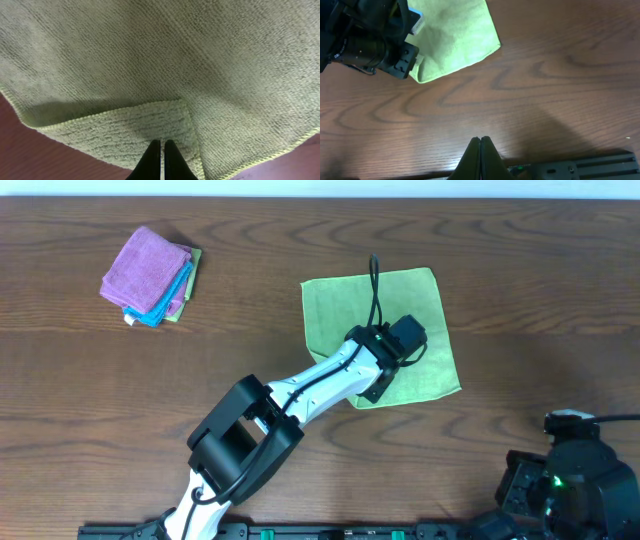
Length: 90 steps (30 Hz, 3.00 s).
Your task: Fold the cloth
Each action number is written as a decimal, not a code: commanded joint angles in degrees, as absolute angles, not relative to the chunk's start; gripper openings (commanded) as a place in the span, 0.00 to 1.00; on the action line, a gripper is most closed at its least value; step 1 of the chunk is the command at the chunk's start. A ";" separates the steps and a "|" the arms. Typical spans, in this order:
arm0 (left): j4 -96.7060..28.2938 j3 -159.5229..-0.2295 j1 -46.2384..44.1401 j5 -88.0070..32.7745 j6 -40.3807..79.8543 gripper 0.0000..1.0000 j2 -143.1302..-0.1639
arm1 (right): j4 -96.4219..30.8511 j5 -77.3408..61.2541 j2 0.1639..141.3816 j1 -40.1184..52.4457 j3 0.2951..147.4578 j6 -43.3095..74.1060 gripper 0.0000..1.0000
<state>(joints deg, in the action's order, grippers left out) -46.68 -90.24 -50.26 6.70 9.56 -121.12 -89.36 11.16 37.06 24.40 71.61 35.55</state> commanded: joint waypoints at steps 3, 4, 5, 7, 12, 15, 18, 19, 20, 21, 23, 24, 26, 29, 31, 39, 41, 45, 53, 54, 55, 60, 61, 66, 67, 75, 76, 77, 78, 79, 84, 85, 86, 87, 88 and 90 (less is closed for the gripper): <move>-46.96 -88.20 -50.09 4.43 10.96 0.06 -121.84 | -89.58 11.31 36.95 24.95 71.83 36.36 0.02; -47.64 -87.79 -50.09 4.47 10.98 0.06 -121.84 | -89.58 11.31 36.95 24.95 71.83 36.36 0.01; -48.34 -87.53 -50.09 4.49 10.96 0.06 -121.84 | -89.58 11.31 36.95 24.95 71.83 36.36 0.02; -51.00 -87.26 -50.06 4.54 10.98 0.05 -121.84 | -89.58 11.31 36.95 24.95 71.83 36.36 0.02; -56.75 -87.26 -50.06 4.62 11.84 0.06 -121.84 | -89.58 11.33 36.95 24.95 71.83 36.36 0.01; -58.74 -87.26 -50.06 4.67 13.02 0.06 -121.82 | -89.58 11.33 36.95 24.95 71.83 36.36 0.01; -58.24 -87.29 -50.06 5.04 14.85 0.06 -120.95 | -89.58 11.35 36.95 24.95 71.83 36.36 0.01; -58.19 -87.33 -50.06 5.21 15.14 0.06 -120.20 | -89.58 11.35 36.95 24.95 71.83 36.36 0.01; -58.26 -87.42 -50.06 5.80 15.84 0.06 -119.35 | -89.58 11.35 36.95 24.93 71.83 36.36 0.02; -58.43 -87.44 -50.06 6.61 16.78 0.06 -118.19 | -89.58 11.35 36.95 24.95 71.83 36.34 0.02; -59.00 -87.44 -50.06 7.60 17.98 0.06 -115.87 | -89.58 11.38 36.95 24.95 71.83 36.34 0.01; -59.68 -87.44 -50.06 8.49 19.05 0.06 -114.43 | -89.58 11.38 36.95 24.95 71.83 36.32 0.02; -60.71 -87.44 -50.06 10.44 21.32 0.06 -111.79 | -89.56 11.38 36.95 24.95 71.83 36.32 0.02; -60.47 -87.44 -50.11 12.25 23.64 0.06 -108.33 | -89.52 11.42 36.95 24.93 71.83 36.32 0.01; -57.60 -87.44 -50.30 11.97 23.59 0.06 -106.17 | -89.41 11.42 36.95 24.95 71.83 36.25 0.02; -44.38 -87.31 -50.61 7.20 21.61 0.06 -112.29 | -89.21 11.60 36.95 24.95 71.83 36.14 0.02; -43.90 -87.31 -50.61 6.92 21.63 0.06 -116.05 | -89.30 11.60 36.95 24.95 71.83 36.12 0.02; -44.31 -87.31 -50.61 6.33 21.65 0.06 -120.77 | -89.32 11.60 36.95 24.95 71.83 36.14 0.01; -52.84 -87.31 -50.59 9.96 21.69 0.06 -122.26 | -89.34 11.60 36.95 24.93 71.83 36.14 0.02; -54.22 -87.31 -50.59 10.59 21.76 0.06 -122.26 | -89.34 11.60 36.95 24.95 71.83 36.14 0.02; -55.11 -87.29 -50.59 10.94 21.87 0.06 -122.26 | -89.34 11.60 36.95 24.95 71.83 36.14 0.02; -55.79 -87.09 -50.59 10.94 21.89 0.06 -122.26 | -89.34 11.60 36.95 24.95 71.83 36.16 0.02; -55.61 -87.07 -50.59 10.94 21.89 0.06 -122.26 | -89.36 11.60 36.95 24.95 71.83 36.14 0.02; -52.25 -85.06 -50.59 10.94 23.03 0.06 -122.26 | -89.41 11.57 36.95 24.95 71.83 36.14 0.01; -51.29 -84.16 -50.54 10.96 23.38 0.06 -122.26 | -89.38 11.57 36.95 24.95 71.83 36.14 0.01; -52.03 -79.96 -49.52 11.60 23.42 0.06 -122.26 | -89.38 11.60 36.95 24.95 71.83 36.14 0.02; -53.41 -79.79 -49.39 12.16 23.46 0.06 -122.26 | -89.36 11.62 36.95 24.95 71.83 36.14 0.01; -54.43 -79.50 -49.32 12.91 23.77 0.06 -122.26 | -89.34 11.64 36.95 24.95 71.83 36.14 0.02; -55.70 -79.18 -49.21 13.98 24.12 0.06 -122.23 | -89.32 11.64 36.95 24.95 71.83 36.14 0.02; -56.84 -78.94 -49.12 14.87 24.29 0.06 -122.23 | -89.23 11.70 36.95 24.95 71.83 36.14 0.02; -60.47 -77.49 -48.73 18.59 24.51 0.06 -122.23 | -86.65 11.81 36.97 24.95 71.13 36.14 0.03; -60.64 -77.28 -48.71 18.61 24.62 0.06 -122.13 | -85.67 11.81 36.97 24.95 70.54 36.16 0.03; -60.69 -77.23 -48.71 18.59 24.86 0.06 -122.13 | -85.01 11.79 36.97 24.95 70.06 36.16 0.02; -60.66 -77.23 -48.71 18.55 25.52 0.06 -122.10 | -84.51 11.75 36.97 24.95 69.45 36.18 0.02; -60.64 -77.23 -48.71 18.52 26.17 0.06 -121.97 | -84.20 11.70 36.97 24.95 69.04 36.21 0.02; -60.01 -77.25 -48.73 18.48 27.05 0.06 -121.01 | -84.16 11.35 36.97 24.95 68.71 36.18 0.02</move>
<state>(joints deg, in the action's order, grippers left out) -60.38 -78.22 -49.17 17.61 24.82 -120.86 -84.31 11.16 37.06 24.40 69.54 35.55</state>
